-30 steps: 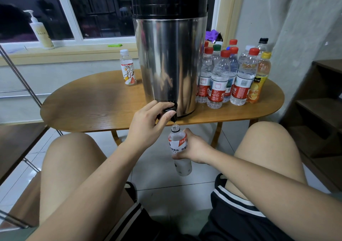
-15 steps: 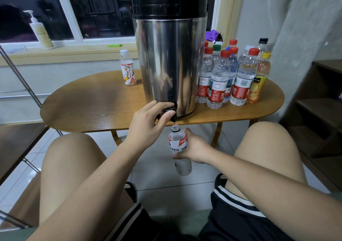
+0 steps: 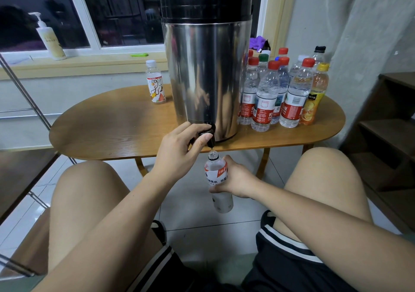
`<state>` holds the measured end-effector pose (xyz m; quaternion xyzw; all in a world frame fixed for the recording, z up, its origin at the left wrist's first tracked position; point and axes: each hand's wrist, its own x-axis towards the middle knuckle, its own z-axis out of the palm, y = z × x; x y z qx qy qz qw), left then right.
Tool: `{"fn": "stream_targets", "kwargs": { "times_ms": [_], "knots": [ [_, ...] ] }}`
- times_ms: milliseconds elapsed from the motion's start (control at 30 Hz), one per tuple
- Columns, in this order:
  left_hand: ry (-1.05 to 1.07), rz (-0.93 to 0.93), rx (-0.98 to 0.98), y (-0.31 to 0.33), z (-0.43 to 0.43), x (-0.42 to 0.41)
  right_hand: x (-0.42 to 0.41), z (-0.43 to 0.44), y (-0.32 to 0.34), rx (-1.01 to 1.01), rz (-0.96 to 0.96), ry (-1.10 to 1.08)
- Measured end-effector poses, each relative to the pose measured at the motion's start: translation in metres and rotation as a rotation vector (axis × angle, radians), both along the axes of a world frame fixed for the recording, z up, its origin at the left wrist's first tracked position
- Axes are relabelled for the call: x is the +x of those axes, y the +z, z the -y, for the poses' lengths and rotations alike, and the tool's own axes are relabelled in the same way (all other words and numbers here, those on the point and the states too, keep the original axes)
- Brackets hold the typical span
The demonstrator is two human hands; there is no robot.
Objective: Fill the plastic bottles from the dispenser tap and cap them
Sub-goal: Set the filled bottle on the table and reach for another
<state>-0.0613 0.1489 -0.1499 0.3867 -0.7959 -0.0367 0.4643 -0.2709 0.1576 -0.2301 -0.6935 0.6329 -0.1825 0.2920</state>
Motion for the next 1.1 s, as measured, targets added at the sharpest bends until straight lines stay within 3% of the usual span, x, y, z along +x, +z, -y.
{"fn": "stream_targets", "kwargs": {
  "times_ms": [1100],
  "knots": [
    [0.000,0.001,0.006,0.0010,-0.0005,0.0005,-0.0008,0.0028,-0.0024,0.017,0.022,-0.008]
  ]
}}
